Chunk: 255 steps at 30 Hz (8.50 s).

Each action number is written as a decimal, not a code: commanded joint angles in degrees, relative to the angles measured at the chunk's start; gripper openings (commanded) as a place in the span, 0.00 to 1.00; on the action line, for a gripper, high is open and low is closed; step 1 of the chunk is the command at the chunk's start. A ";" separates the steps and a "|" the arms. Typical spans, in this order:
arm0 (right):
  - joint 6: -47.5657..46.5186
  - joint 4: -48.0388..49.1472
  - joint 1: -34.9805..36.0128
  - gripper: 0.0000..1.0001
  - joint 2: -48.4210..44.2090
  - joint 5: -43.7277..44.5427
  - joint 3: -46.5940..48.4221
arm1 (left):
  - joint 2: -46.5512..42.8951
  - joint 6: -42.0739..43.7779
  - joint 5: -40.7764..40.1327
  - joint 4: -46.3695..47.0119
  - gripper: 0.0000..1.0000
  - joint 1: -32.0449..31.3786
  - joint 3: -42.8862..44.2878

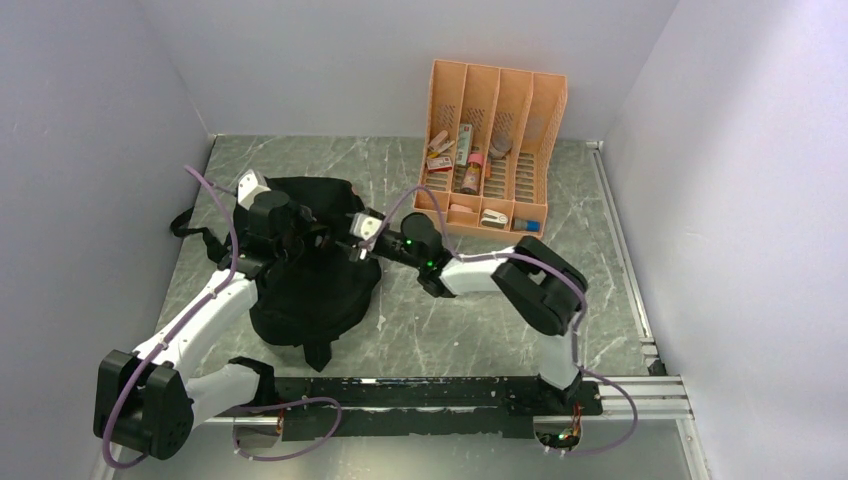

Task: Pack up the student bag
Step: Place the stationery in the student bag, then pick up the student bag at the center of the board, then place the student bag at the center of the board, then pick up the stationery from the center of the board, then place the stationery in the student bag.

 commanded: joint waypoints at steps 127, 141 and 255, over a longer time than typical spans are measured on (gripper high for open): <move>26.48 -55.80 -9.26 0.23 35.16 23.22 58.92 | 3.06 9.58 -0.41 -0.97 0.05 10.02 5.02; 34.90 -43.74 -9.68 0.00 16.70 23.00 36.98 | 8.97 13.51 14.18 2.79 0.05 7.08 7.51; 52.16 -33.79 -0.57 0.53 -11.66 21.61 8.11 | -6.29 10.52 -2.71 -18.11 0.65 3.45 7.42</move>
